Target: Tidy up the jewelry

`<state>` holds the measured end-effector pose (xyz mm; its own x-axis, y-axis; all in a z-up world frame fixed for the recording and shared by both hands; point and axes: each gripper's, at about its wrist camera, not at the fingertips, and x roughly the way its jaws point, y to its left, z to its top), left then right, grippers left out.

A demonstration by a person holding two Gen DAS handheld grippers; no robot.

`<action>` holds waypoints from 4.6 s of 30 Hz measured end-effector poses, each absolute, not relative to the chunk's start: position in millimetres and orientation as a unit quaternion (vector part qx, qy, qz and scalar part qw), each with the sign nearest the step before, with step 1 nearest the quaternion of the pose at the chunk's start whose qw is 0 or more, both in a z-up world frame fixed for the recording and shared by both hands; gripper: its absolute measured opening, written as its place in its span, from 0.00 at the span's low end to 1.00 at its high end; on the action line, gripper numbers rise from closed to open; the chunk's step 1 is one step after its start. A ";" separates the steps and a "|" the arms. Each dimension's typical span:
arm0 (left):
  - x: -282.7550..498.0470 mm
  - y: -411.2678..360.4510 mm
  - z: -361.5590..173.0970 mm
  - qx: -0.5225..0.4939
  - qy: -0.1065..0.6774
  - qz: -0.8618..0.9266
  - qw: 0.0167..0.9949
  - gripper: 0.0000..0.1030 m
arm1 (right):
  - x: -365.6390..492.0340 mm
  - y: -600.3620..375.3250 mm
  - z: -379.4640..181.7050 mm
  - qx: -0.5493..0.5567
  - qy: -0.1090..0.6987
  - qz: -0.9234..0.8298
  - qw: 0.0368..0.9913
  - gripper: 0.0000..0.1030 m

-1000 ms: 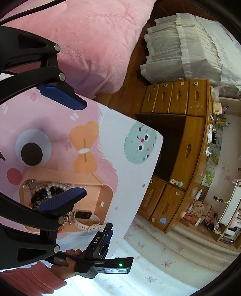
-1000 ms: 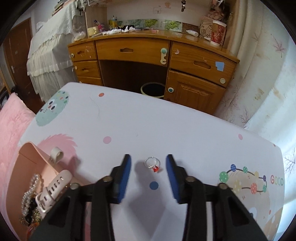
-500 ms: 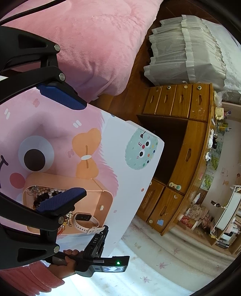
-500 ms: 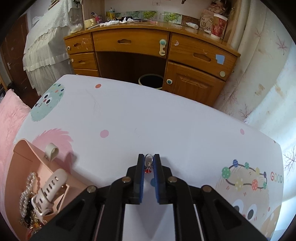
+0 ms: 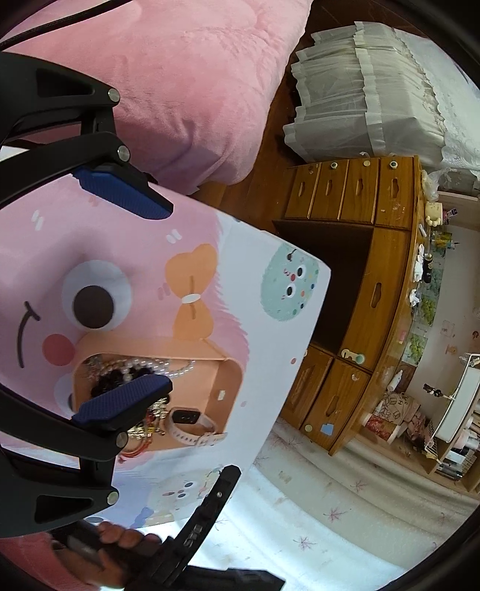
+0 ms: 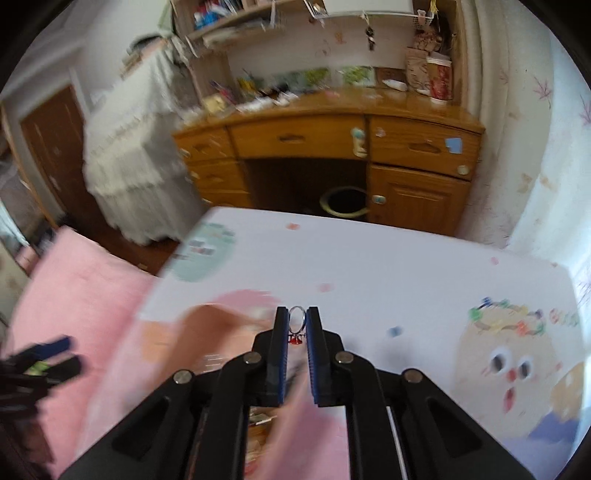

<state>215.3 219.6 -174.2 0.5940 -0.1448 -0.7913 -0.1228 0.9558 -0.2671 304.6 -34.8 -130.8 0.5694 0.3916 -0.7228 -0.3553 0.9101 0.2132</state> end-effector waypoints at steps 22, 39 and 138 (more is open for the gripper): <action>38.1 104.3 -146.9 -0.092 0.543 -0.032 0.834 0.83 | 83.6 -99.9 -126.6 0.062 0.509 0.186 0.838 0.76; -31.1 4.0 -21.8 0.022 0.479 -0.052 0.876 0.99 | -53.3 -181.4 -38.0 0.100 0.550 0.079 0.825 0.90; -54.7 15.0 -18.8 0.035 0.459 -0.022 0.887 0.99 | -75.0 -173.2 -10.3 0.067 0.460 0.027 0.885 1.00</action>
